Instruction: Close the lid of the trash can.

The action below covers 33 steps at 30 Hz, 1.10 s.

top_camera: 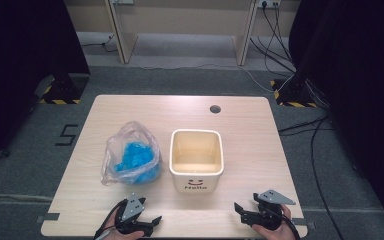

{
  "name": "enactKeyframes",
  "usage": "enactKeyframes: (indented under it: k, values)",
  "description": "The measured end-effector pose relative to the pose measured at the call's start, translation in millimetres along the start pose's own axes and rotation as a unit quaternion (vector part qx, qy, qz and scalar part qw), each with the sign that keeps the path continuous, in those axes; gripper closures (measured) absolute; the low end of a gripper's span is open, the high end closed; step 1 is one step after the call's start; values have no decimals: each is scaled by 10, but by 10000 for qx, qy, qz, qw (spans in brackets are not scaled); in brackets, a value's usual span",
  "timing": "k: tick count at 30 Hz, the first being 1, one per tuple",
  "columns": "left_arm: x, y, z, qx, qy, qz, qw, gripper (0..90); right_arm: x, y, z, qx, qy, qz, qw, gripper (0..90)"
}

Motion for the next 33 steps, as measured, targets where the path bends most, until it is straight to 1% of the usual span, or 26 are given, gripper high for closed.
enactKeyframes:
  k: [3, 6, 14, 24, 33]
  values:
    - [0, 0, 4, -11, 3, 1, 10000, 151, 6, -15, 20, 2, 10, 12, 10000, 167]
    - [1, 3, 10, -39, 11, 5, 10000, 147, 16, -33, 41, 3, -35, 16, 10000, 167]
    - [6, 11, 54, -247, 26, 11, 9997, 140, 28, -86, 105, 13, 5, 16, 10000, 167]
    - [8, 13, 54, -246, 39, 18, 9997, 138, 52, -82, 125, 43, -3, -1, 10000, 167]
    - [6, 13, 50, -233, 27, 11, 9997, 138, 21, -80, 125, 24, 16, 26, 10000, 167]
Point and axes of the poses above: each handheld gripper's, and its own axes: y roughly forward along the jaws, z roughly out of its underside, x roughly to its left, the point moved 1 cm from there along y, roughly forward along the jaws, and after that the axes turned 1 degree about -z, right-handed, at the moved point
